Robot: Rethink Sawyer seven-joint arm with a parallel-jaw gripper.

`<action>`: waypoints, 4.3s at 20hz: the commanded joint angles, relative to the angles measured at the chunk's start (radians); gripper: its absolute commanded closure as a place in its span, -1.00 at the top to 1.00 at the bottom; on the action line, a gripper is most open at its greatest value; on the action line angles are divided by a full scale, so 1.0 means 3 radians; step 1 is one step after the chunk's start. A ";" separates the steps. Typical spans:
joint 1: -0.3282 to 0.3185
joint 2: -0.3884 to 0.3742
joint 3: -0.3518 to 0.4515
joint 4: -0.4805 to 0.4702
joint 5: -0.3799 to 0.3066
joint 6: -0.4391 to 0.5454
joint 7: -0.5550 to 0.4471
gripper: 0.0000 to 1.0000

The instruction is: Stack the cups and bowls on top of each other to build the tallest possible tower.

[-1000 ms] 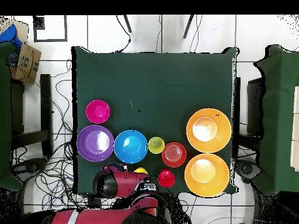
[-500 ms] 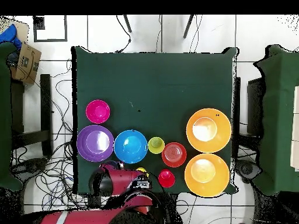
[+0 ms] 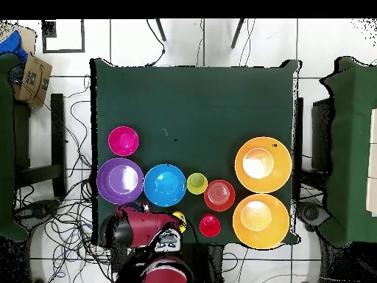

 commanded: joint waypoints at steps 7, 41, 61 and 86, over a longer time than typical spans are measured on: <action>-0.0035 -0.0180 0.0143 -0.0413 0.0169 0.0507 0.0555 1.00; -0.0134 -0.0118 0.0011 -0.0989 0.0175 0.1123 0.0418 1.00; -0.0444 -0.0230 0.0487 -0.0221 -0.0317 0.0675 0.0110 1.00; -0.0284 -0.0132 0.0364 -0.0234 -0.0724 0.0537 0.0360 1.00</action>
